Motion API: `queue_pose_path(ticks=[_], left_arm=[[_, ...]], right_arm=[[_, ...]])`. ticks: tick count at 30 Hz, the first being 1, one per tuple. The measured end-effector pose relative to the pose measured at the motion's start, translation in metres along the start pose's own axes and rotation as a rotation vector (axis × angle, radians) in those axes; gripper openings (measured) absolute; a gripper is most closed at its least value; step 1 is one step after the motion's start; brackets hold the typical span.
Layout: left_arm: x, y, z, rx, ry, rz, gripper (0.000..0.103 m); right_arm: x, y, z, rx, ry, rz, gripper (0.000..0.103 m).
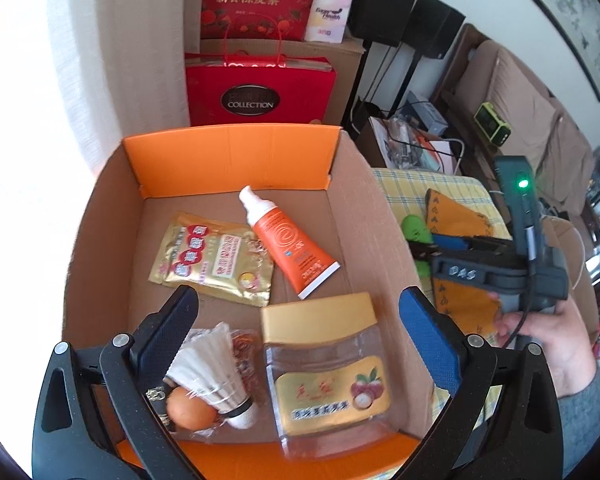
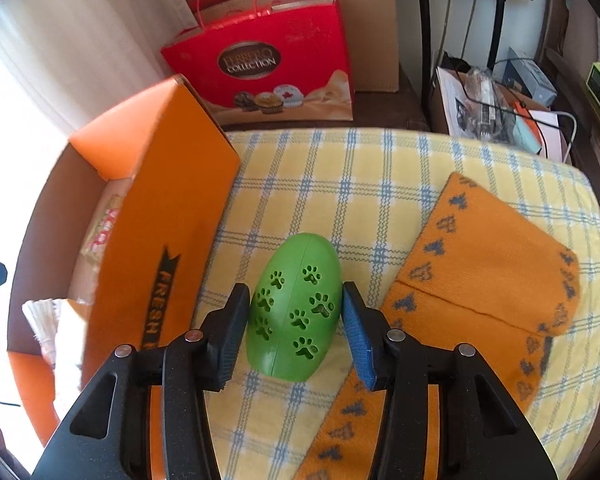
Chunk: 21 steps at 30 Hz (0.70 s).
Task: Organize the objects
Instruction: 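Grasp and lift the green egg with the right gripper, then carry the green egg over the box toward the left gripper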
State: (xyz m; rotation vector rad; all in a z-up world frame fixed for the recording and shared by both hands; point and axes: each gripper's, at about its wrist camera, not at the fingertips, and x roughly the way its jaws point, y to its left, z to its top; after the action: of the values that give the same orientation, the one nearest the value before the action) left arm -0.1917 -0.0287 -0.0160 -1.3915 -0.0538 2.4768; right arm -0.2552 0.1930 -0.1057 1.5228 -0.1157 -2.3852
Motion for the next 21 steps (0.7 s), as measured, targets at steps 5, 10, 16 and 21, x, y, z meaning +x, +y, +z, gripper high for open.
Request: queue_pose_path(ticks=[5,10,16,21], left_arm=[[-0.018,0.03,-0.012,-0.043,-0.021,0.018,0.101],[-0.029,0.055,-0.022,-0.078,-0.028,0.036,0.101],[-0.032,0.071,-0.031,-0.107,-0.029,0.035,0.101],[-0.025,0.076,-0.032,-0.125,-0.015,0.022,0.101]], right_arm=[[-0.03,0.007,0.002,-0.043,-0.034,0.001,0.047],[-0.057,0.025,0.004,-0.09,-0.062,0.026,0.047],[-0.077,0.063,-0.001,-0.16,-0.074,0.084,0.047],[-0.075,0.094,-0.006,-0.202,-0.063,0.126,0.047]])
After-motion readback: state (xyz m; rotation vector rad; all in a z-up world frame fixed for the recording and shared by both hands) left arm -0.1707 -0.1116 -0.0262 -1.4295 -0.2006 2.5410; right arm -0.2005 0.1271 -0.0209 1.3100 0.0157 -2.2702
